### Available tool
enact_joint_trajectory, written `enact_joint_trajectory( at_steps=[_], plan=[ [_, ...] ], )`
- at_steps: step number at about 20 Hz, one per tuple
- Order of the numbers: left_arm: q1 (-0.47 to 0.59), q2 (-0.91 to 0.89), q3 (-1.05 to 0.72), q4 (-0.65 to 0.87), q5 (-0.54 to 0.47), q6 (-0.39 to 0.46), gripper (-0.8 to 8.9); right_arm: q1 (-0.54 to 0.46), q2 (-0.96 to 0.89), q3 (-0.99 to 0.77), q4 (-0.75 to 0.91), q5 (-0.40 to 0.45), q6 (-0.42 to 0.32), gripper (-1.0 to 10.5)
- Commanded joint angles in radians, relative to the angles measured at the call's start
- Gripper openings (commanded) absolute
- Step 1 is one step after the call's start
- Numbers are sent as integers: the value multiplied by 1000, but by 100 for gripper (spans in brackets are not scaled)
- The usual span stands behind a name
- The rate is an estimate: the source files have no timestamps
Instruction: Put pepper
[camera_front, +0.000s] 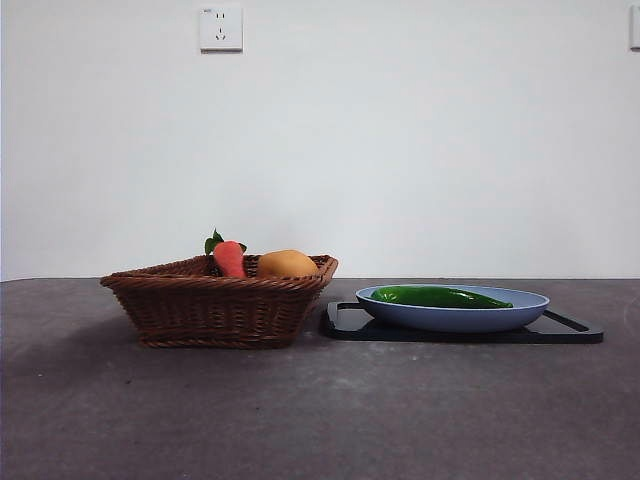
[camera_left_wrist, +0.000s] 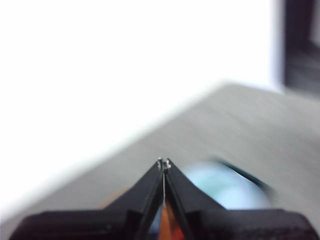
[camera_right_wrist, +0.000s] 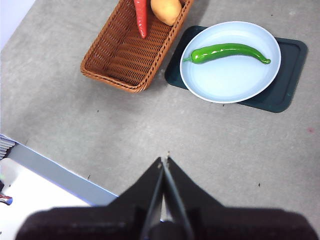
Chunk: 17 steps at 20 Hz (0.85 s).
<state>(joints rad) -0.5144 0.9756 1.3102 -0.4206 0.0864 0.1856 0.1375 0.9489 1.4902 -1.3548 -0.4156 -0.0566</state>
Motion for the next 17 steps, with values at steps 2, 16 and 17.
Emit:
enact_joint_trajectory(
  at_steps=[2,16,17],
  plan=[
    [208,-171,-176,177,-4,17,8,1,6,14,-15,2,6,11],
    [535,-861,-1121,517,-164,-132,8,1,6,14,-15,2,6,11],
    [541,-879,-1154,516,-164,-141,8,1,6,14,-15,2,6,11]
  ],
)
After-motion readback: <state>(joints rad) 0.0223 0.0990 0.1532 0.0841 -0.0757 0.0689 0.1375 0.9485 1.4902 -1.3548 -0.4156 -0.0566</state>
